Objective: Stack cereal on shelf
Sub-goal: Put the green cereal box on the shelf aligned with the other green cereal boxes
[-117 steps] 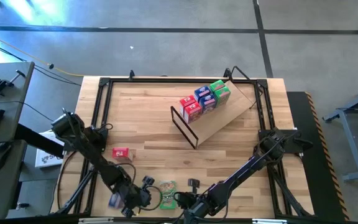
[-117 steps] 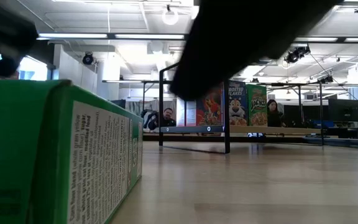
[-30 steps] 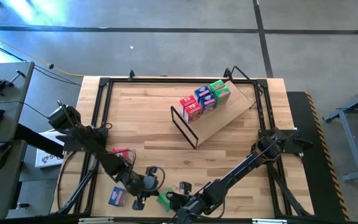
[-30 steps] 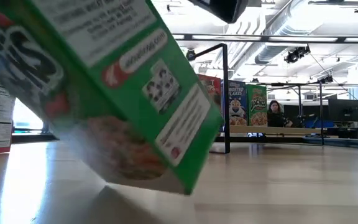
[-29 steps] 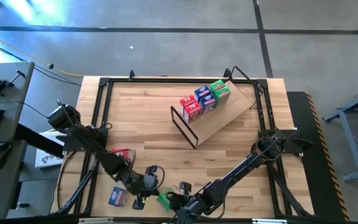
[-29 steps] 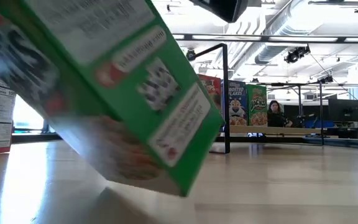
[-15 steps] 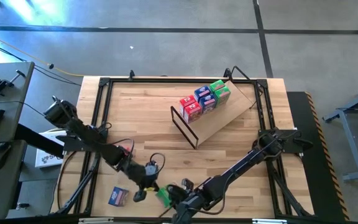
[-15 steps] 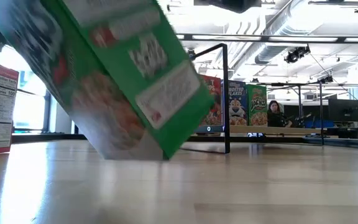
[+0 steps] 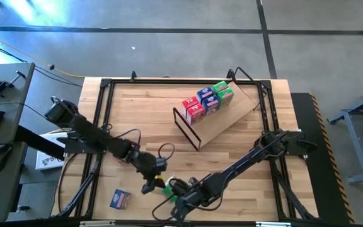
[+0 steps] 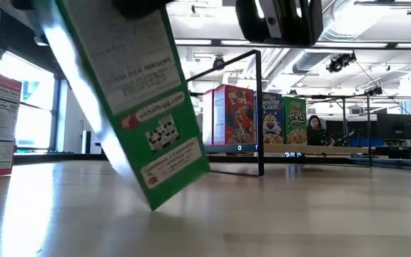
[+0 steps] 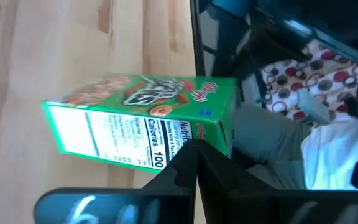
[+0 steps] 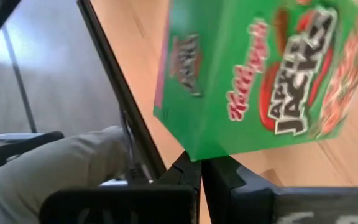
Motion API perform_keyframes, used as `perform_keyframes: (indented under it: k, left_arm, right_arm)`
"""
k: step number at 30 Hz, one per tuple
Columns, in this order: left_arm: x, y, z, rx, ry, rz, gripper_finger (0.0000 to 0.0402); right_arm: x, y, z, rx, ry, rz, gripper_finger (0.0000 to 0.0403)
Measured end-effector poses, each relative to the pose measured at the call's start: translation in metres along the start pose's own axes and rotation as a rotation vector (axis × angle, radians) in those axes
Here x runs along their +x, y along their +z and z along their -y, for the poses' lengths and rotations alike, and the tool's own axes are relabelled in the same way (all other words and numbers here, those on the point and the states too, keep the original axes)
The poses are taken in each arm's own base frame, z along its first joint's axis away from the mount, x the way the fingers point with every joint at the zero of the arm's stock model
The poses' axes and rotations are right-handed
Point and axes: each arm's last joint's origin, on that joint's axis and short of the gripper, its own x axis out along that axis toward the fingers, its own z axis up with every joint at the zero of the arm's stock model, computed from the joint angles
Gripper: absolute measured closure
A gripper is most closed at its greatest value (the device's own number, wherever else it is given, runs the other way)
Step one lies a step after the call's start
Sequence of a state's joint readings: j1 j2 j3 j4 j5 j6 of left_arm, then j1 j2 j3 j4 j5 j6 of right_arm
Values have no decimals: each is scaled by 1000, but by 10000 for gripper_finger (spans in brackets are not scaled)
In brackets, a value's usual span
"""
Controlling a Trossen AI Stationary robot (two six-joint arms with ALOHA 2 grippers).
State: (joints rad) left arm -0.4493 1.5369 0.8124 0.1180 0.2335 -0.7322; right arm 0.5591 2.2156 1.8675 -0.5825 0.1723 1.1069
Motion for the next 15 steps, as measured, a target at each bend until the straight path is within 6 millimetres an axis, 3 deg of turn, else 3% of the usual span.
perform_keyframes:
  k: [8,15]
  left_arm:
    - [-15,16,-7,-3,-36,21,401]
    - [-12,8,-18,-14,33,-67,378]
  right_arm:
    - [-19,8,-1,7,-5,15,403]
    - [-18,11,9,15,-82,3,403]
